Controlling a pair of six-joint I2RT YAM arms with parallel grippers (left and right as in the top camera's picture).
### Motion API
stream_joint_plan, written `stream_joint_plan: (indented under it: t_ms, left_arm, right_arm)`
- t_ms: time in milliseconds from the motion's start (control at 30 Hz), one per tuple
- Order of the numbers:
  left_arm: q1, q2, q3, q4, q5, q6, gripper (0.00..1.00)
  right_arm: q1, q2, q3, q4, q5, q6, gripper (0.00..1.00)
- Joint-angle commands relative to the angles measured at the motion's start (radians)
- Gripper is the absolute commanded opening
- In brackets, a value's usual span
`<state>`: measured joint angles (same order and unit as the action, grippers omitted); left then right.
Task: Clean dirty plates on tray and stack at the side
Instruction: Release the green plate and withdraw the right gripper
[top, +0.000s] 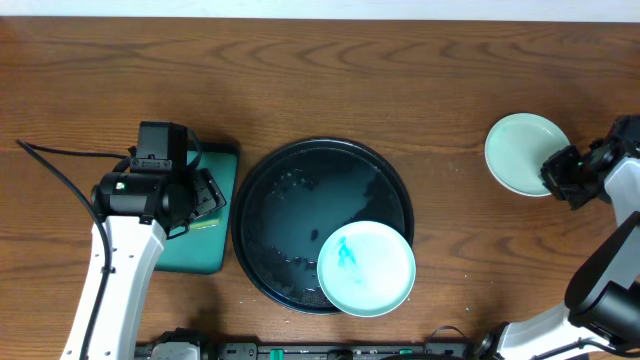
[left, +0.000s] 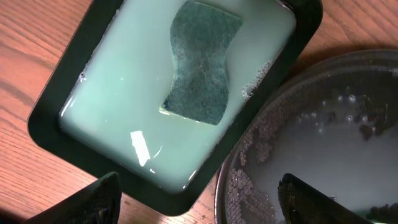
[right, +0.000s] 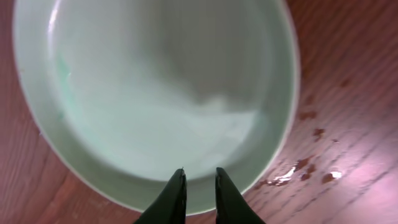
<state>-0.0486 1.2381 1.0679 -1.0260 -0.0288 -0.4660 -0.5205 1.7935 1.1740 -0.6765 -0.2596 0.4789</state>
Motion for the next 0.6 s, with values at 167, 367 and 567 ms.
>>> stream_joint_plan:
  t_ms: [167, 367, 567]
  left_arm:
    - [-0.003, -0.003, -0.006, 0.017, -0.005, 0.017, 0.81]
    - [-0.003, -0.003, -0.006, 0.01, -0.005, 0.017, 0.81]
    - [-0.003, -0.003, -0.006, 0.006, -0.005, 0.017, 0.81]
  right_arm:
    - [0.181, -0.286, 0.008, -0.002, -0.082, -0.157, 0.27]
    - [0.373, -0.447, 0.008, -0.064, -0.082, -0.166, 0.15]
    - [0.583, -0.492, 0.008, -0.159, -0.045, -0.131, 0.01]
